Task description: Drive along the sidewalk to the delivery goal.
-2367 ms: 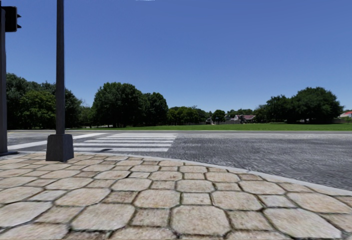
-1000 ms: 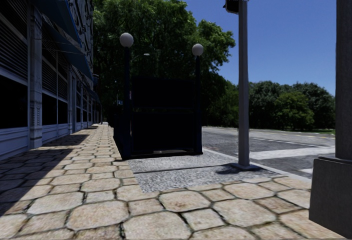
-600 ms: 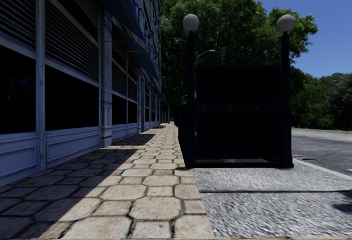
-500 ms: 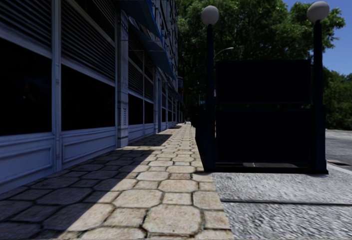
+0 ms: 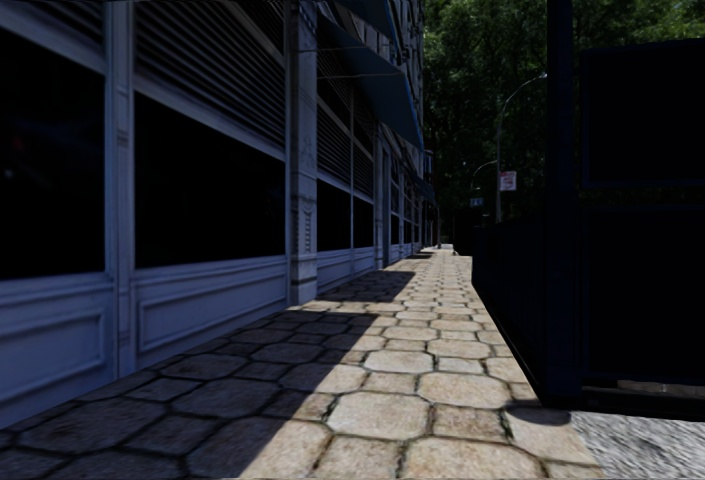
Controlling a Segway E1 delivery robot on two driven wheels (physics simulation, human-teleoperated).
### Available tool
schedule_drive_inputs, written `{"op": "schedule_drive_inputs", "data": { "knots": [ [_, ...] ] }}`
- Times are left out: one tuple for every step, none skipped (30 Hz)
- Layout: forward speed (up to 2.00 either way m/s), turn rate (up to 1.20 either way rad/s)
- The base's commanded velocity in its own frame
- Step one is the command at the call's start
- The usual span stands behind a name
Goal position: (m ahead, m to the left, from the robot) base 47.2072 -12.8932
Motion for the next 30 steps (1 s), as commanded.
{"op": "schedule_drive_inputs", "data": {
  "knots": [
    [2.0, 0.0],
    [2.0, 0.0],
    [2.0, 0.0],
    [2.0, 0.0],
    [2.0, 0.0],
    [2.0, 0.0],
    [2.0, 0.0],
    [2.0, 0.0],
    [2.0, 0.0],
    [2.0, 0.0],
    [2.0, 0.0],
    [2.0, 0.0],
    [2.0, 0.0],
    [2.0, 0.0],
    [2.0, 0.0],
    [2.0, 0.0],
    [2.0, 0.0],
    [2.0, -0.04],
    [2.0, -0.18],
    [2.0, -0.21],
    [2.0, -0.33],
    [2.0, -0.44],
    [2.0, -0.48],
    [2.0, -0.48],
    [2.0, -0.49],
    [2.0, -0.49],
    [2.0, -0.49],
    [2.0, -0.49],
    [2.0, -0.49],
    [2.0, -0.49]
  ]
}}
